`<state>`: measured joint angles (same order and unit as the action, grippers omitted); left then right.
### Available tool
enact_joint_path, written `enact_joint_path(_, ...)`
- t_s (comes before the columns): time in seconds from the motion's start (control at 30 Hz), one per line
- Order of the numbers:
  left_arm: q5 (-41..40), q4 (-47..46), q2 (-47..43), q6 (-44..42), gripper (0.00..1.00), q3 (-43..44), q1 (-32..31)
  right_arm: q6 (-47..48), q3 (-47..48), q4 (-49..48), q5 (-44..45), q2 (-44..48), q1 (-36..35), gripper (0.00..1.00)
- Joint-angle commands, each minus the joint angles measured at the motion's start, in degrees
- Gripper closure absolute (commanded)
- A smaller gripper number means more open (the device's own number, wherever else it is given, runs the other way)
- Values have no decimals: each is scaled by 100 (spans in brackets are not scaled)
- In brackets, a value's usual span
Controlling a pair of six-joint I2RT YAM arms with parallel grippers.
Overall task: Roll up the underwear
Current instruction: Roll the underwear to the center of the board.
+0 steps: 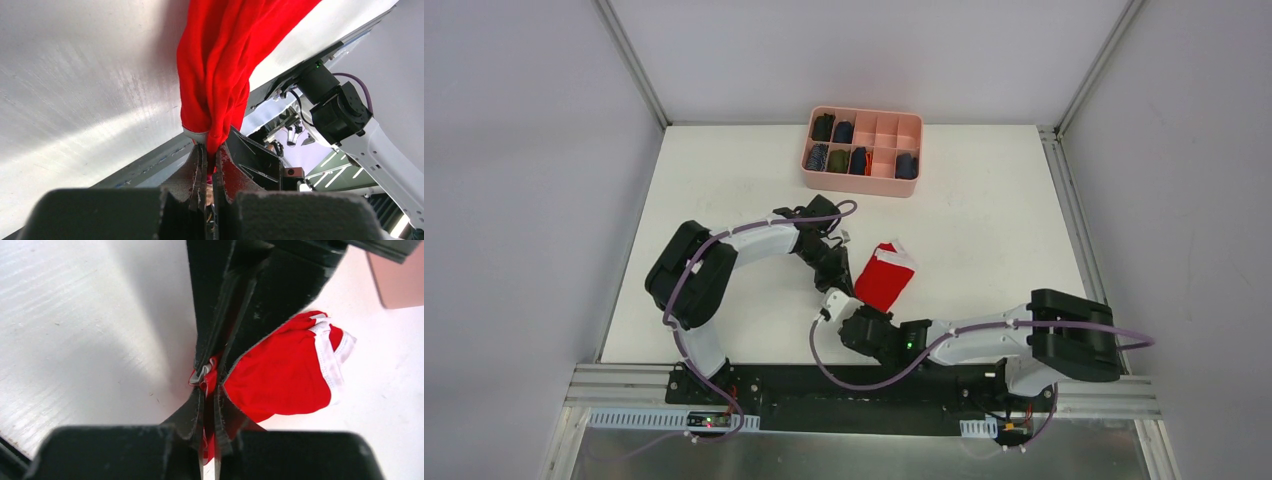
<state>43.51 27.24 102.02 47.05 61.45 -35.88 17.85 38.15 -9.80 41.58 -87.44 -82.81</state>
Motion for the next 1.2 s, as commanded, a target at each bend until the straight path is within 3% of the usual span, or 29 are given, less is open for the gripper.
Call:
enact_joint_path(0.0, 313, 44, -300, -123, 100, 12, 46, -499, -20, 283, -901, 572, 262, 100)
enact_joint_path(0.33, 340, 46, -439, -163, 100, -26, 55, -1040, -6, 783, -2152, 1055, 828, 100)
enact_joint_path(0.43, 307, 45, -499, -146, 95, -53, 63, -1187, 64, 908, -2587, 1108, 1011, 100)
enact_joint_path(0.73, 103, 52, -917, -22, 53, -148, 314, -1621, 544, 1546, -4401, 1071, 1913, 100)
enact_joint_path(1.0, 18, 78, -1167, 151, 13, -487, 398, -1574, 587, 1561, -4574, 974, 2172, 100)
enact_joint_path(1.07, -115, 57, -1198, 375, 7, -596, 385, -1586, 565, 1512, -4582, 977, 2171, 100)
enact_joint_path(1.17, -220, -204, -1210, 1029, 7, -814, 282, -1599, 544, 1448, -4584, 954, 2167, 100)
